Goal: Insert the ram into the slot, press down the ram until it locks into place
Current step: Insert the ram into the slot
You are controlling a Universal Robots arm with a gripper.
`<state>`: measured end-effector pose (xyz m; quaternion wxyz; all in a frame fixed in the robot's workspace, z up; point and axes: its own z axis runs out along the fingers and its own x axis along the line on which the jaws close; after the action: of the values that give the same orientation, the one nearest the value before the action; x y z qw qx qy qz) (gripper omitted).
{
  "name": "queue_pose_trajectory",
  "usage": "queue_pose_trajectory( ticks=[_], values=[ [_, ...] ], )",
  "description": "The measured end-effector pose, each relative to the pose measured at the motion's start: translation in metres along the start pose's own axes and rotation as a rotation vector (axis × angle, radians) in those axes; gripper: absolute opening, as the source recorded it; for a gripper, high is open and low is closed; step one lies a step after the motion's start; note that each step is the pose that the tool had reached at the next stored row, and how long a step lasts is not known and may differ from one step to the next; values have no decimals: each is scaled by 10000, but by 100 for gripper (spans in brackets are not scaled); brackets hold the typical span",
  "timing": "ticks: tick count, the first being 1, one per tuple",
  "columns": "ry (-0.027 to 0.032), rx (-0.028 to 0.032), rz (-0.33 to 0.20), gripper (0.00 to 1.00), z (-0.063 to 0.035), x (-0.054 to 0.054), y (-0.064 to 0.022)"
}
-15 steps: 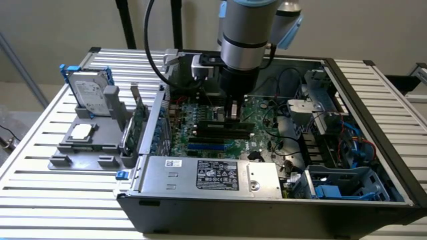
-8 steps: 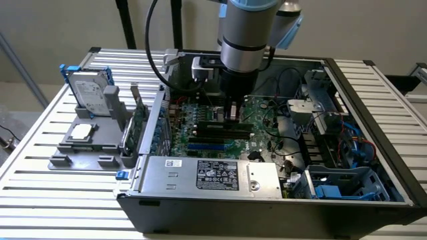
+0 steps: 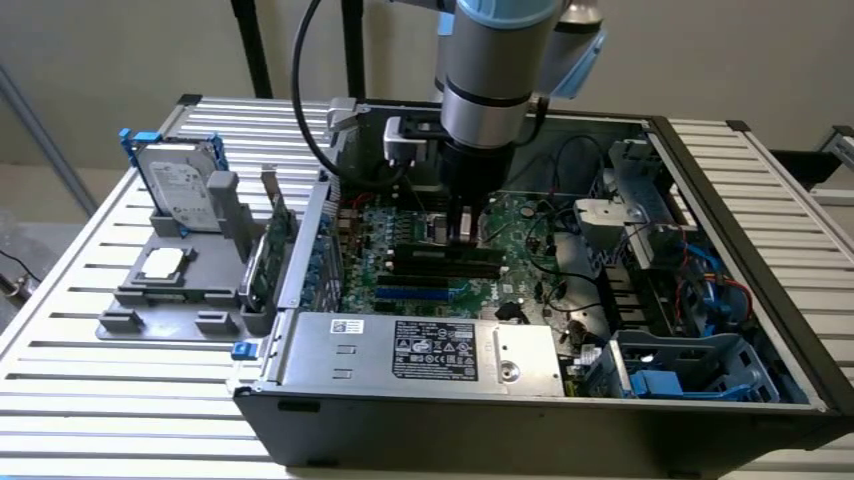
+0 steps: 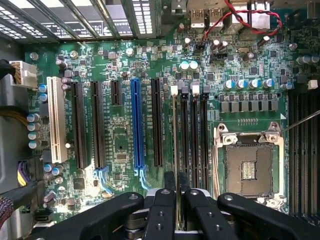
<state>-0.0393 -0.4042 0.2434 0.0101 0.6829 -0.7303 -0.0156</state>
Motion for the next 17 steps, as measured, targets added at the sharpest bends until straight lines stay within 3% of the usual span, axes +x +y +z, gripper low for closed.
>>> queue_pose_trajectory(
  ticks=[17],
  values=[
    [14, -9, 0, 14, 103, -14, -6]
  ],
)
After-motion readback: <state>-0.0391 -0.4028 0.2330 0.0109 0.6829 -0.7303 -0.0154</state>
